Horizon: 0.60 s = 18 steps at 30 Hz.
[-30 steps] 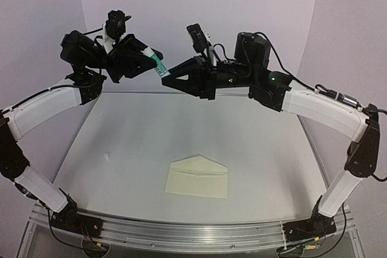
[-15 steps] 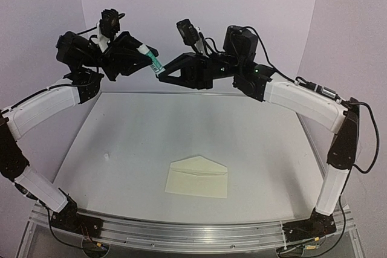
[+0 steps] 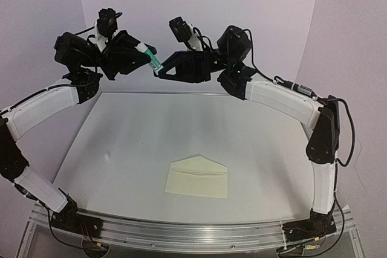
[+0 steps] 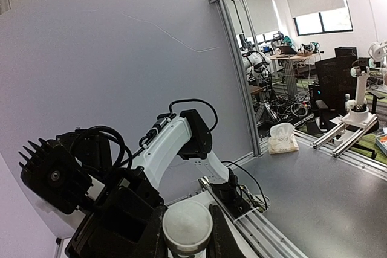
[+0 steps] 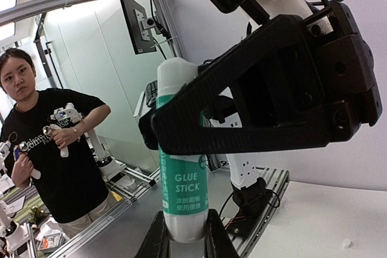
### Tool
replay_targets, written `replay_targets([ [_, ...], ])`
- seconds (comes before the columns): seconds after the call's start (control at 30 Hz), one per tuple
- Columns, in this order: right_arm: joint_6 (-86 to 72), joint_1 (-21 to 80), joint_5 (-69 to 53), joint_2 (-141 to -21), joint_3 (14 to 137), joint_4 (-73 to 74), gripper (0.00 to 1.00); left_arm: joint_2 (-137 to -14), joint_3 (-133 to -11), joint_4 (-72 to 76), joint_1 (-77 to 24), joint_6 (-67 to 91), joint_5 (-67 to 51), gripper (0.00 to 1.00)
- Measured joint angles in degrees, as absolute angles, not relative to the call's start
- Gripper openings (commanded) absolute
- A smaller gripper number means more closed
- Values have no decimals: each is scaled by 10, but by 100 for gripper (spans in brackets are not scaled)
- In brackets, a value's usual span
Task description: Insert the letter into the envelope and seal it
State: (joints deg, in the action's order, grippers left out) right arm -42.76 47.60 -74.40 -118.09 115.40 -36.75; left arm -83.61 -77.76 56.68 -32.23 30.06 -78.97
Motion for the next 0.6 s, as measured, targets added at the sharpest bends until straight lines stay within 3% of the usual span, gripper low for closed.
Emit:
replay_targets([
  [0.03, -445, 476, -749, -1188, 1162, -383, 6, -836, -777, 569, -322, 301, -789, 0],
  [0.13, -480, 475, -754, -1202, 1176, -418, 38, -835, -777, 570, -322, 301, -787, 0],
  [0.2, -483, 475, -731, -1199, 1163, -432, 81, -834, -777, 562, -322, 302, -791, 0],
  [0.23, -471, 472, -702, -1186, 1137, -439, 89, -832, -774, 552, -322, 303, -797, 0],
  [0.43, -289, 453, -483, -1048, 915, -366, 91, -825, -772, 462, -311, 292, -771, 0],
  [0.6, -85, 511, -259, -945, 837, -272, 81, -825, -773, 391, -297, 272, -731, 0],
])
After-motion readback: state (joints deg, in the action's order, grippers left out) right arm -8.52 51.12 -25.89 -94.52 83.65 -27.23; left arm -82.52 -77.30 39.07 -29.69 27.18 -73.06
